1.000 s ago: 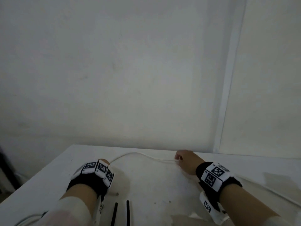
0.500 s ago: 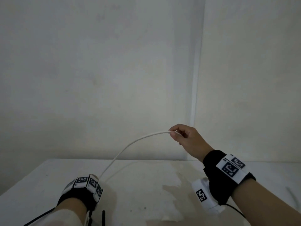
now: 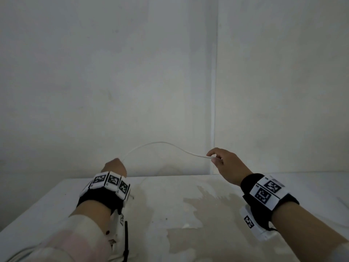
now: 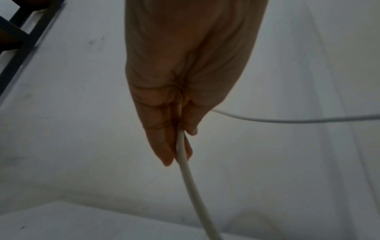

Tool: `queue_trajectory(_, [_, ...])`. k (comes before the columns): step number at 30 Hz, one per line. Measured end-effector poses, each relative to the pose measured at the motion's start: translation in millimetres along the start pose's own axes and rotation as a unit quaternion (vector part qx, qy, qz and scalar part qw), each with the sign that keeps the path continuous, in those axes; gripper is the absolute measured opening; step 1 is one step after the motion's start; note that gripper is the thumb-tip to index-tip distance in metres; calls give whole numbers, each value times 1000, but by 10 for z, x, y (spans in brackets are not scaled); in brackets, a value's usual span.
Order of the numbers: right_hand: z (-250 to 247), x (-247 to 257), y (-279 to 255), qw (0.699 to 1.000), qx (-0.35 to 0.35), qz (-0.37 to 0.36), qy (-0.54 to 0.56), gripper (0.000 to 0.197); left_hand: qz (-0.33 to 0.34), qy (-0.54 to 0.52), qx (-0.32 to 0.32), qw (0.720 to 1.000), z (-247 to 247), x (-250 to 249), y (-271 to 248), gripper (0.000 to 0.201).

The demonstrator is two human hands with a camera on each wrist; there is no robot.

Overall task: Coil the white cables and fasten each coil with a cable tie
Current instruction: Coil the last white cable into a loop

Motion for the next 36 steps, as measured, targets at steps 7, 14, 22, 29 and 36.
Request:
queue_trajectory(7, [-53,158,-366,988,29,-48,-146,17,147,-248,-22,957,-396,-584,-413,20])
queue_trajectory(14, [-125,564,-882,972,-11,-193,-131,20,241,-328,43,912,-428,-938,-1276,28])
queue_trajectory(22, [-272,1023,-1329,952,-14,-298,-71,31,283,-286,136,906,-79,-947,-2043,31])
queue_trajectory(29, [-365,897,-1285,973,-3,-228,-40,25,261,-344,197,880,88,-912,-2344,53])
queue_trajectory(36, [-328,660,-1269,988,15,-151,-23,21,277,-319,190,886,144,-853,-2366,38])
Point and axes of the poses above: each hand's wrist, its own y-axis towards the middle knuckle, its own z-axis out of the palm, x = y × z, the point moved 7 cm from there along y, towards the middle knuckle, and after that the axes turned 3 degrees about y, right-handed, at the moved point
